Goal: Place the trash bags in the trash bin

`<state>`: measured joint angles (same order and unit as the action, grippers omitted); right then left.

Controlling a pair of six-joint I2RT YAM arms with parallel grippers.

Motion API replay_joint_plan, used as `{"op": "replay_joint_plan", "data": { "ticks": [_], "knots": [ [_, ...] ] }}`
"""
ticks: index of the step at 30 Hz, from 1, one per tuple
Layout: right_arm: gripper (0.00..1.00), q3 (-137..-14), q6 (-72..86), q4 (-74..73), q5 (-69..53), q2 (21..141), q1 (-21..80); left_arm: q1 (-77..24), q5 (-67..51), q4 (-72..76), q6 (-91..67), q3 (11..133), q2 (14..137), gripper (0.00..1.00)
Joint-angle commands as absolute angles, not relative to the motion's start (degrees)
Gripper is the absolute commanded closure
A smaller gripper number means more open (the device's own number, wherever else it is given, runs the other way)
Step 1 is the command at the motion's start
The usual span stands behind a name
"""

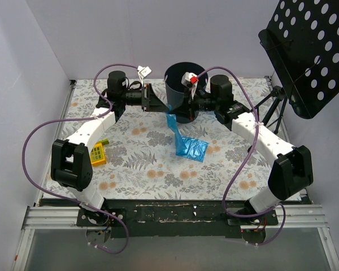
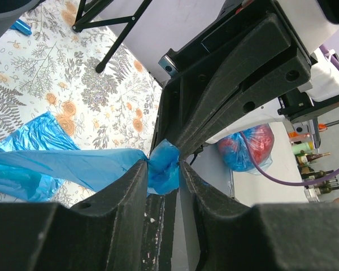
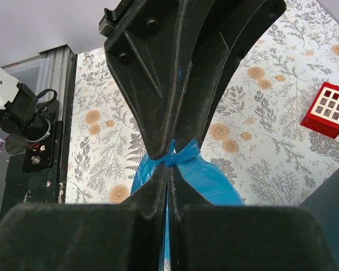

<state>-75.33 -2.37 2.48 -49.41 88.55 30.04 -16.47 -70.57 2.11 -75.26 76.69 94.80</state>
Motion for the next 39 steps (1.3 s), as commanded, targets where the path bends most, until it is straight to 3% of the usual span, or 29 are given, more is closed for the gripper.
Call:
{"op": "replay_joint_plan", "data": {
  "ticks": [1, 5, 22, 24, 26, 29, 32, 37, 39],
  "knots": [
    [0.99, -77.87, -3.86, 2.72, -49.66, 87.89, 30.50, -16.88, -71.63, 3.60, -75.24, 79.28, 94.22, 0.75],
    [0.99, -77.78, -4.83, 2.29, -49.57, 87.63, 30.76, -17.14, -71.90, 3.43, -75.06, 79.45, 94.75, 1.00],
    [0.99, -74.09, -7.47, -1.49, -47.81, 82.62, 30.15, -15.55, -71.54, 1.56, -73.13, 75.41, 90.53, 1.00],
    [0.99, -74.27, -7.47, -1.41, -47.73, 82.79, 30.23, -15.91, -71.54, 2.11, -73.39, 75.41, 90.35, 0.65],
    [0.99, -74.44, -7.47, -1.23, -47.72, 83.14, 30.15, -16.52, -72.50, 2.98, -74.26, 75.85, 90.96, 0.57],
    [0.99, -75.14, -7.56, -1.23, -48.07, 83.76, 30.15, -17.40, -74.17, 4.83, -75.50, 76.46, 91.93, 0.58],
    [0.99, -75.67, -7.82, -1.49, -47.81, 84.72, 30.23, -17.75, -75.67, 6.06, -76.02, 77.52, 93.34, 0.70],
    [0.99, -76.64, -8.43, -2.02, -48.60, 85.34, 30.41, -18.28, -74.27, 6.24, -76.20, 77.70, 94.04, 0.63],
    [0.99, -76.64, -9.14, -2.37, -48.52, 85.34, 30.67, -18.54, -74.18, 6.76, -76.38, 77.52, 94.39, 0.70]
  ]
}}
